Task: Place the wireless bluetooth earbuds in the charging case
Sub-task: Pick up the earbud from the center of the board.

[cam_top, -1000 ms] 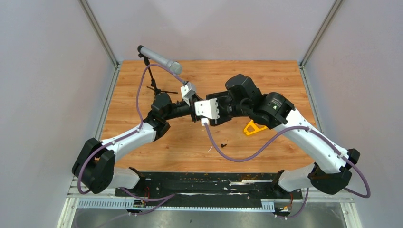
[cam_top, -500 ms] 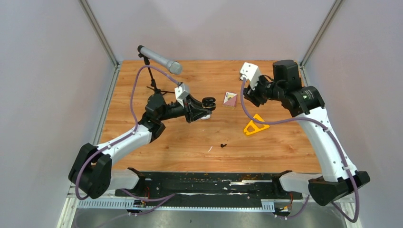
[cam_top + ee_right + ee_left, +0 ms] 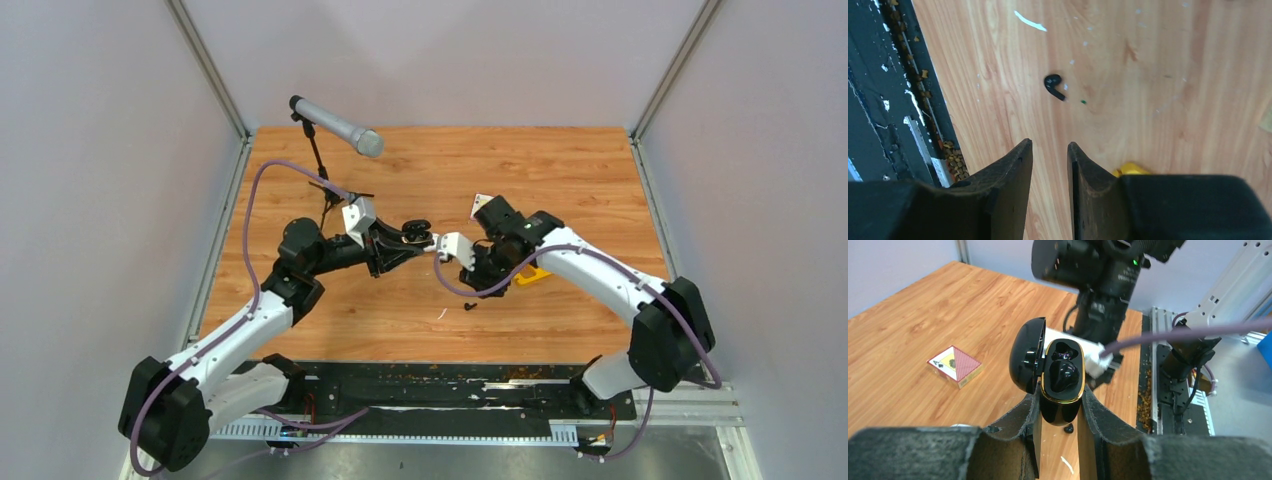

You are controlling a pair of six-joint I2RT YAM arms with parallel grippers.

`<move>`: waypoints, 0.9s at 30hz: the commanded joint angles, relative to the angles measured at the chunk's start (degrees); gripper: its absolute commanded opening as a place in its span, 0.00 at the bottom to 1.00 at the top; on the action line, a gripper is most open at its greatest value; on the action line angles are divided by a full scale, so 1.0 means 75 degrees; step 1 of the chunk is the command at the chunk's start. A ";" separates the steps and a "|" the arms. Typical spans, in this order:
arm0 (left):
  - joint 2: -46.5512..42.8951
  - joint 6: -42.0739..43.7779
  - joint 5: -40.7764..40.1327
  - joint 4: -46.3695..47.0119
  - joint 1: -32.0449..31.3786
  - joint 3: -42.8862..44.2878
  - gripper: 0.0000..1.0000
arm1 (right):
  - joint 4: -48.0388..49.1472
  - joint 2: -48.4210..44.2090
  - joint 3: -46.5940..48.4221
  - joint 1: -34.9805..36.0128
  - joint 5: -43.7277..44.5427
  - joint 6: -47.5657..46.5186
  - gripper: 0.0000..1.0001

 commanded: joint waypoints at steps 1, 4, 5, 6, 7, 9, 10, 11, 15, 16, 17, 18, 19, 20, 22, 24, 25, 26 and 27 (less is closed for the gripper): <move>-0.0317 0.0319 -0.0162 -0.0171 0.0100 -0.0078 0.00 | 0.0896 0.0508 -0.0185 0.0714 0.0563 0.0388 0.33; -0.0413 0.0345 -0.0174 -0.0245 0.0147 -0.0075 0.00 | 0.1094 0.1077 -0.0158 0.0973 0.0834 0.0127 0.33; -0.0429 0.0360 -0.0175 -0.0285 0.0159 -0.0068 0.00 | 0.1093 0.1204 -0.0128 0.1002 0.0819 -0.0100 0.33; -0.0454 0.0394 -0.0165 -0.0315 0.0171 -0.0051 0.00 | 0.1072 0.1337 -0.0092 0.1024 0.0821 -0.0347 0.32; -0.0467 0.0424 -0.0163 -0.0358 0.0184 -0.0029 0.00 | 0.1034 0.1446 -0.0067 0.1056 0.0880 -0.0571 0.31; -0.0477 0.0461 -0.0163 -0.0442 0.0208 -0.0002 0.00 | 0.0903 0.1609 -0.0045 0.1090 0.0813 -0.1121 0.30; -0.0474 0.0468 -0.0157 -0.0469 0.0209 0.0013 0.00 | 0.0836 0.1666 -0.0083 0.1084 0.0736 -0.1435 0.29; -0.0478 0.0469 -0.0146 -0.0493 0.0218 0.0033 0.00 | 0.0798 0.1708 -0.0139 0.1081 0.0660 -0.1694 0.29; -0.0449 0.0481 -0.0134 -0.0576 0.0221 0.0091 0.00 | 0.0934 0.1821 -0.0335 0.1149 0.0458 -0.2214 0.27; -0.0446 0.0497 -0.0139 -0.0592 0.0227 0.0097 0.00 | 0.1000 0.1868 -0.0371 0.1202 0.0500 -0.2240 0.27; -0.0439 0.0503 -0.0140 -0.0601 0.0222 0.0096 0.00 | 0.1062 0.1904 -0.0406 0.1244 0.0544 -0.2246 0.26; -0.0436 0.0504 -0.0140 -0.0608 0.0218 0.0099 0.00 | 0.1131 0.1928 -0.0450 0.1299 0.0591 -0.2257 0.26; -0.0440 0.0504 -0.0138 -0.0607 0.0221 0.0096 0.00 | 0.1171 0.1972 -0.0490 0.1338 0.0627 -0.2260 0.26; -0.0440 0.0504 -0.0150 -0.0607 0.0221 0.0096 0.00 | 0.1183 0.2023 -0.0506 0.1374 0.0657 -0.2284 0.26; -0.0450 0.0516 -0.0168 -0.0607 0.0221 0.0085 0.00 | 0.1205 0.2096 -0.0559 0.1413 0.0710 -0.2328 0.25; -0.0462 0.0516 -0.0185 -0.0607 0.0230 0.0078 0.00 | 0.1310 0.2161 -0.0612 0.1441 0.0797 -0.2326 0.23; -0.0469 0.0516 -0.0180 -0.0607 0.0232 0.0070 0.00 | 0.1364 0.2203 -0.0641 0.1444 0.0863 -0.2312 0.21; -0.0480 0.0506 -0.0196 -0.0607 0.0238 0.0063 0.00 | 0.1431 0.2242 -0.0674 0.1454 0.0941 -0.2301 0.19; -0.0480 0.0506 -0.0204 -0.0607 0.0244 0.0065 0.00 | 0.1470 0.2293 -0.0705 0.1456 0.0992 -0.2318 0.15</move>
